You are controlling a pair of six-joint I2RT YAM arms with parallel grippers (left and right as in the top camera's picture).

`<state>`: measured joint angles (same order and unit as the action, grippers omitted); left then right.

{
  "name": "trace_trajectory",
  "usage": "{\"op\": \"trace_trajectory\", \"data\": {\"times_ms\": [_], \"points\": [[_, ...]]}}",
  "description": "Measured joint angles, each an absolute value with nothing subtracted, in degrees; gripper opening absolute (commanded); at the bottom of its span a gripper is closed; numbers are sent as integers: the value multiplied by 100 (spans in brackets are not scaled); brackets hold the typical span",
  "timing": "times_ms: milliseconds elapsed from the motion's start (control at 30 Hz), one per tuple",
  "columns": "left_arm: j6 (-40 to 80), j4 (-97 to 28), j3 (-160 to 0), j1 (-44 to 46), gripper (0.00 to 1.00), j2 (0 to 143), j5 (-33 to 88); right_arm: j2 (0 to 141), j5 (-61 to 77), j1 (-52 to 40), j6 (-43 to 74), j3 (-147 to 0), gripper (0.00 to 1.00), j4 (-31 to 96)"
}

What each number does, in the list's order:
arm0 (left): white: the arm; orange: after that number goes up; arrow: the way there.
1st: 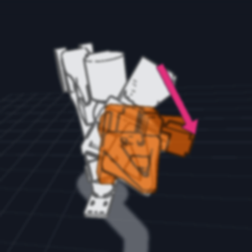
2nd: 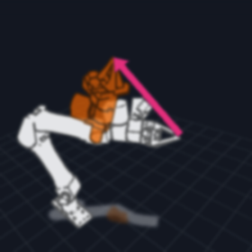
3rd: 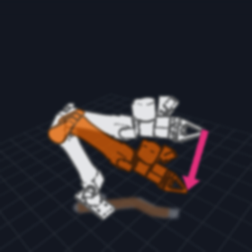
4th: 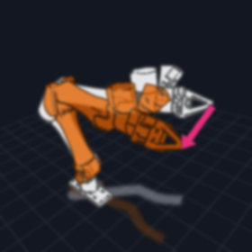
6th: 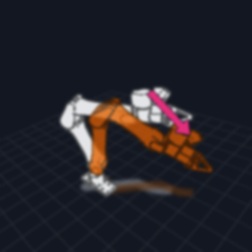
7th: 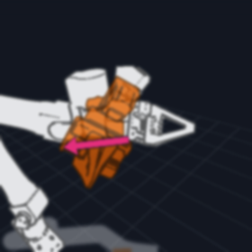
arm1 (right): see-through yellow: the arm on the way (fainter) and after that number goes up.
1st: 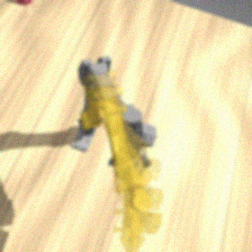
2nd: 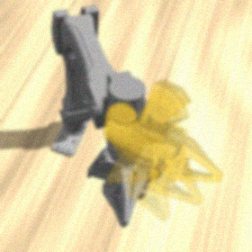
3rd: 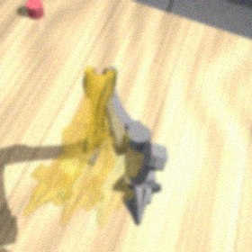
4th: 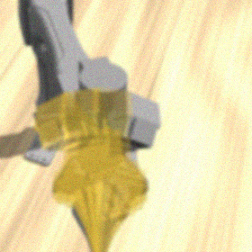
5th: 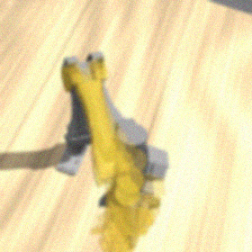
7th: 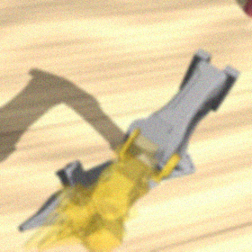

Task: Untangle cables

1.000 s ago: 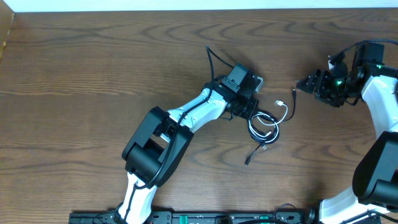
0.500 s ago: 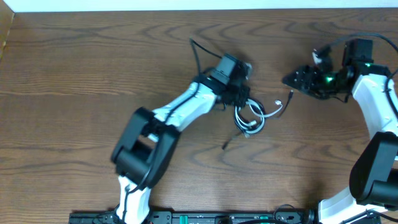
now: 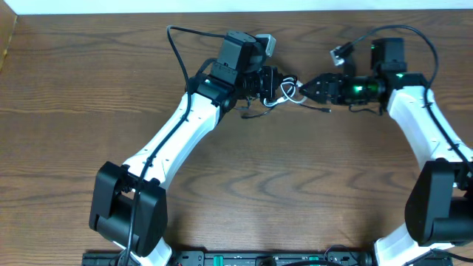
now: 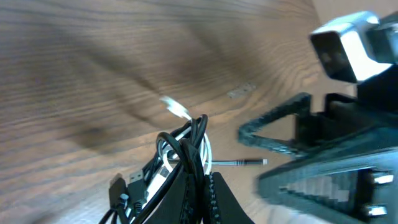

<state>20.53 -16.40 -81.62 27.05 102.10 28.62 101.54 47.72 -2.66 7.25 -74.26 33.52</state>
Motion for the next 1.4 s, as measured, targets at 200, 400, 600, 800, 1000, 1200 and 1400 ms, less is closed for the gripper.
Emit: {"op": "trace_trajectory", "data": {"times_ms": [200,400,600,800,1000,1200,1400], "points": [[2458,-1291,-8162,2510,7,10210,3500,10154,4108,-696,1017,-7426,75,3055],[3035,-766,-8162,2198,8,10210,4254,10154,3579,-836,1313,-7426,73,2882],[3476,-650,-8162,2165,7,10210,5017,10154,2840,-849,2012,-7426,73,2248],[3660,-567,-8162,2187,8,10210,5391,10154,2646,-849,2388,-7428,73,1918],[3966,-143,-8162,2217,7,10210,5631,10154,2576,-893,2582,-7428,73,1763],[4069,16,-8162,2268,8,10210,5662,10154,2952,-1013,2683,-7426,73,1664],[4075,23,-8162,2261,7,10210,5518,10154,3701,-1020,2727,-7428,72,1358]]}}
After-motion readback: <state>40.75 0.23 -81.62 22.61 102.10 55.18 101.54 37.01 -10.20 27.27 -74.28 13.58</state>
